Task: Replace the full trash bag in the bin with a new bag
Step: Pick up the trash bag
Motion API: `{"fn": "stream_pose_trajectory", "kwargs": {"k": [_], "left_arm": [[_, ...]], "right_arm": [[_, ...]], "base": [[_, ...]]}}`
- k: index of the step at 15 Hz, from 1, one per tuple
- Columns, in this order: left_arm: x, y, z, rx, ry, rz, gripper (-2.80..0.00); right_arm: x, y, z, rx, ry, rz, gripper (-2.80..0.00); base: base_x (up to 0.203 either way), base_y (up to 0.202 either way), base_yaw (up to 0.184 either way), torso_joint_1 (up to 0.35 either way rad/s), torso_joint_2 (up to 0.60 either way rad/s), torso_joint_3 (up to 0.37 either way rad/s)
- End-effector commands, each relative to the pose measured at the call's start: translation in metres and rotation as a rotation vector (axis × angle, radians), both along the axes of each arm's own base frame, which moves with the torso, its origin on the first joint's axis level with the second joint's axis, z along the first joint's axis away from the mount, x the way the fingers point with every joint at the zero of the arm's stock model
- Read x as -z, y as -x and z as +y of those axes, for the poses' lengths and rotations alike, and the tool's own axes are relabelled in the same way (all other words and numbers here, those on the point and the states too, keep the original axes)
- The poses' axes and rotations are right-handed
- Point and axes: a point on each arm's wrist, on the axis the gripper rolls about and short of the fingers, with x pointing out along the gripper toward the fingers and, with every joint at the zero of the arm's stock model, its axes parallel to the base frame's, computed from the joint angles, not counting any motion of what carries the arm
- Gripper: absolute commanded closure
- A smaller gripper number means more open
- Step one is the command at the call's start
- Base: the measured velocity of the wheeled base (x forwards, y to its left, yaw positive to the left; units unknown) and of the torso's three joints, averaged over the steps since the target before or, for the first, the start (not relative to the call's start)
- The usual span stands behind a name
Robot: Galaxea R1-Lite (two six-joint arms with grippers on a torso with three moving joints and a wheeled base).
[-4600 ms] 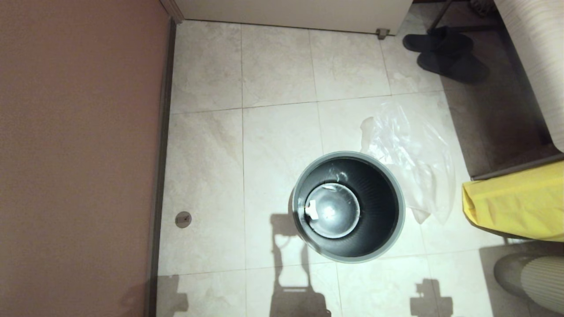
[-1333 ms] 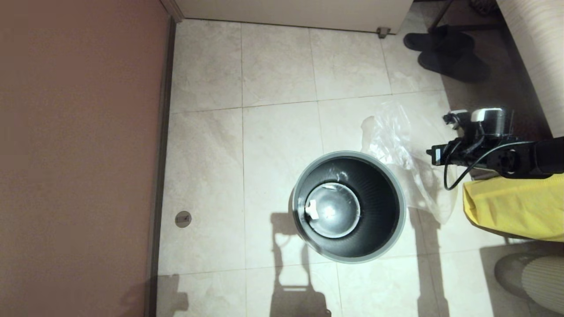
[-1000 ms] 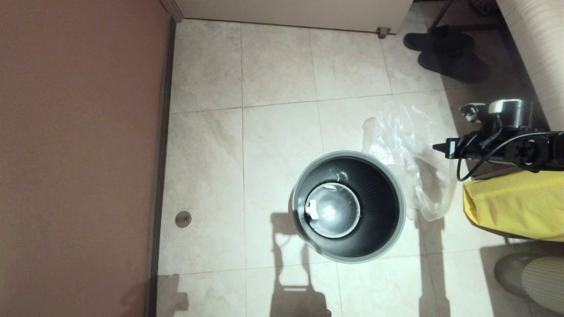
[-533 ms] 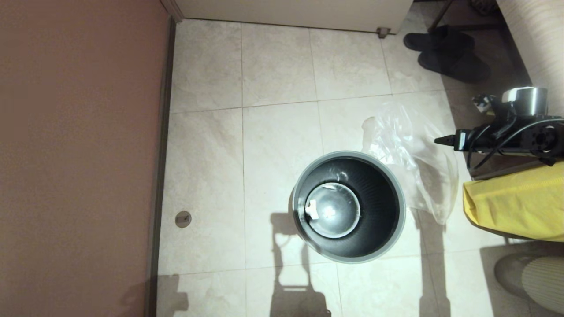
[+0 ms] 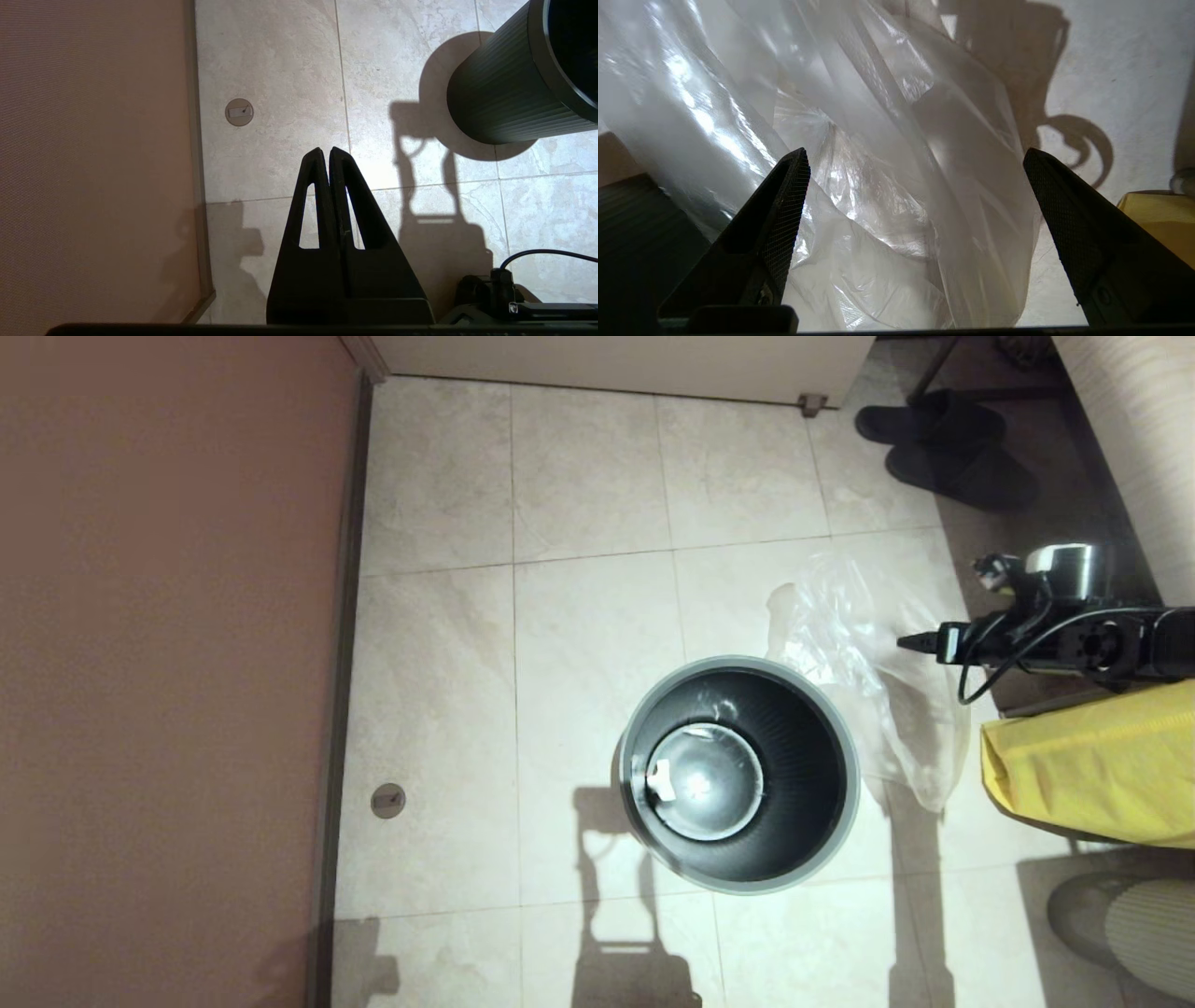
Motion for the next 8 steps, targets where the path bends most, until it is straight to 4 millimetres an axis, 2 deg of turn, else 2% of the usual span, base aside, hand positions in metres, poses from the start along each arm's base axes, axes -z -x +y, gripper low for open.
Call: {"fn": "stream_pose_trajectory", "kwargs": {"k": [1, 2, 5, 8], "left_arm": [[0.0, 0.0, 0.0, -0.001, 0.0, 0.0, 0.0], [0.0, 0.0, 0.0, -0.001, 0.0, 0.0, 0.0], [0.0, 0.0, 0.0, -0.001, 0.0, 0.0, 0.0], [0.0, 0.0, 0.0, -0.001, 0.001, 0.0, 0.0]], "right_arm": [[0.0217, -0.0116, 0.0025, -0.01, 0.002, 0.033, -2.8], [0.0246, -0.0141, 0.0035, -0.013, 0.005, 0.035, 0.0], [0.0253, -0.0154, 0.0091, -0.027, 0.009, 0.036, 0.0], [0.0171, -0.0105, 0.0124, -0.034, 0.014, 0.036, 0.0]], "base": [[0.0, 0.0, 0.0, 0.0, 0.0, 0.0], [0.0, 0.0, 0.0, 0.0, 0.0, 0.0], [0.0, 0.0, 0.0, 0.0, 0.0, 0.0], [0.0, 0.0, 0.0, 0.0, 0.0, 0.0]]}}
